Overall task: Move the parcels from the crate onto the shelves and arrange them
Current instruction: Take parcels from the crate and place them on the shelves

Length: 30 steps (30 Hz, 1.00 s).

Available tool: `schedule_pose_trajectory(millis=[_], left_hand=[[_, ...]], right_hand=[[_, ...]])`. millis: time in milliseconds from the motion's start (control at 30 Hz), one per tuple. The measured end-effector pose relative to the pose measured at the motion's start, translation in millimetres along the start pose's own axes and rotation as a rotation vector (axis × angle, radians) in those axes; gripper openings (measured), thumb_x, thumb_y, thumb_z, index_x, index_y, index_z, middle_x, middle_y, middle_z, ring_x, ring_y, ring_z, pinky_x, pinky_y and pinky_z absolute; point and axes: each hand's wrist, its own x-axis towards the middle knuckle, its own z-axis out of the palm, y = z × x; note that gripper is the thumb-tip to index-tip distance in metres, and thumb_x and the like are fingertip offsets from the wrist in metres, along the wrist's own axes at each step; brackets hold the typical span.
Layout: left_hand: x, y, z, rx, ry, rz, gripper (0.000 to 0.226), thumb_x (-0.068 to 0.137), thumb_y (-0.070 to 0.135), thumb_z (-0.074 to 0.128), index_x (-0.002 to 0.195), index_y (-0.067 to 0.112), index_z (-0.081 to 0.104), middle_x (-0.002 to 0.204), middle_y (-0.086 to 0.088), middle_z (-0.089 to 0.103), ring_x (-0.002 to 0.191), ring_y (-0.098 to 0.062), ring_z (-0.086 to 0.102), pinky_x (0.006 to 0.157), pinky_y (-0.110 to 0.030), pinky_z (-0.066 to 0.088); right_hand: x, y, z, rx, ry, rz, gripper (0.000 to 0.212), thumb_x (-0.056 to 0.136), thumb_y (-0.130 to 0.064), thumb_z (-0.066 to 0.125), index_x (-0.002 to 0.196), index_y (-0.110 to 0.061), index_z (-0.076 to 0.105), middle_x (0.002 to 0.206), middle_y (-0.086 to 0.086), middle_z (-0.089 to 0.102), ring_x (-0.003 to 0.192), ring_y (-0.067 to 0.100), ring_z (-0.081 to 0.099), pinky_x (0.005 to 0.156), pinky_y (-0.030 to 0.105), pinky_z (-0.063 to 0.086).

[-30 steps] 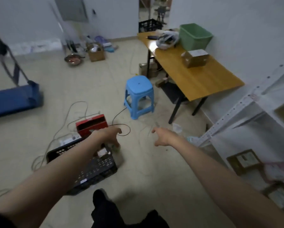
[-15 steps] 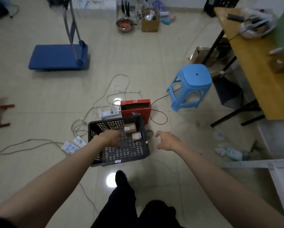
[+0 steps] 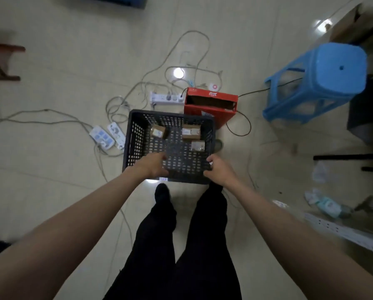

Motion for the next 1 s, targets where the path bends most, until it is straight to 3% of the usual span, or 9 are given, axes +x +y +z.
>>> schedule_pose_trajectory(millis=[100, 300, 467, 600, 700, 800, 1000], left_hand=[[28.8, -12.8, 22.8, -0.083, -0.026, -0.053, 0.052, 0.080, 0.029, 0.074, 0.127, 0.017, 0.055, 0.123, -0.005, 0.062, 0.108, -0.024, 0.059, 0.092, -0.038, 0.051], [124.6, -26.3, 87.6, -0.275, -0.058, -0.162, 0.052, 0.082, 0.030, 0.073, 0.130, 0.020, 0.056, 0.127, -0.003, 0.061, 0.111, -0.020, 0.058, 0.093, -0.034, 0.049], [228.0, -31.3, 145.0, -0.427, -0.047, -0.185, 0.045, 0.085, 0.023, 0.069, 0.129, 0.017, 0.058, 0.126, -0.002, 0.062, 0.116, -0.019, 0.057, 0.096, -0.026, 0.044], [310.4, -52.3, 190.6, -0.463, 0.001, -0.196, 0.042, 0.090, 0.019, 0.061, 0.131, 0.018, 0.055, 0.120, -0.005, 0.066, 0.112, -0.024, 0.060, 0.097, -0.035, 0.047], [356.1, -73.3, 222.7, -0.457, 0.004, -0.219, 0.038, 0.093, 0.021, 0.059, 0.131, 0.017, 0.054, 0.120, -0.007, 0.067, 0.114, -0.027, 0.059, 0.100, -0.041, 0.047], [381.6, -98.0, 251.1, -0.503, 0.013, -0.231, 0.033, 0.093, 0.019, 0.060, 0.127, 0.018, 0.057, 0.116, -0.005, 0.068, 0.111, -0.024, 0.061, 0.099, -0.040, 0.048], [393.1, -139.9, 290.5, -0.600, 0.072, -0.226, 0.031, 0.092, 0.011, 0.058, 0.122, 0.017, 0.063, 0.110, -0.001, 0.070, 0.104, -0.019, 0.064, 0.096, -0.032, 0.049]], right_hand=[[41.3, 14.8, 13.3, 0.024, -0.033, 0.008, 0.045, 0.089, -0.021, 0.068, 0.127, -0.010, 0.048, 0.124, 0.013, 0.057, 0.110, 0.030, 0.058, 0.081, 0.035, 0.049], [150.0, 56.8, 44.6, 0.004, -0.063, 0.035, 0.053, 0.090, -0.015, 0.066, 0.136, -0.007, 0.042, 0.132, 0.014, 0.051, 0.116, 0.030, 0.054, 0.081, 0.028, 0.040], [255.6, 80.7, 81.0, -0.044, -0.073, 0.030, 0.057, 0.092, -0.021, 0.066, 0.140, -0.005, 0.041, 0.143, 0.015, 0.040, 0.127, 0.033, 0.047, 0.102, 0.038, 0.041], [338.2, 103.2, 129.4, -0.026, -0.067, 0.032, 0.071, 0.090, -0.032, 0.069, 0.146, -0.007, 0.033, 0.155, 0.015, 0.023, 0.132, 0.037, 0.043, 0.109, 0.044, 0.039], [396.6, 121.9, 162.2, -0.132, 0.008, 0.052, 0.086, 0.086, -0.030, 0.076, 0.149, -0.004, 0.024, 0.159, 0.015, 0.012, 0.138, 0.034, 0.035, 0.111, 0.044, 0.036], [451.0, 139.6, 187.4, -0.303, 0.131, 0.082, 0.091, 0.083, -0.019, 0.077, 0.151, -0.001, 0.019, 0.157, 0.015, 0.015, 0.142, 0.033, 0.028, 0.114, 0.042, 0.033], [513.0, 165.0, 220.4, -0.568, 0.398, 0.091, 0.060, 0.093, -0.007, 0.058, 0.148, -0.007, 0.032, 0.153, 0.015, 0.031, 0.141, 0.034, 0.032, 0.111, 0.045, 0.033]])
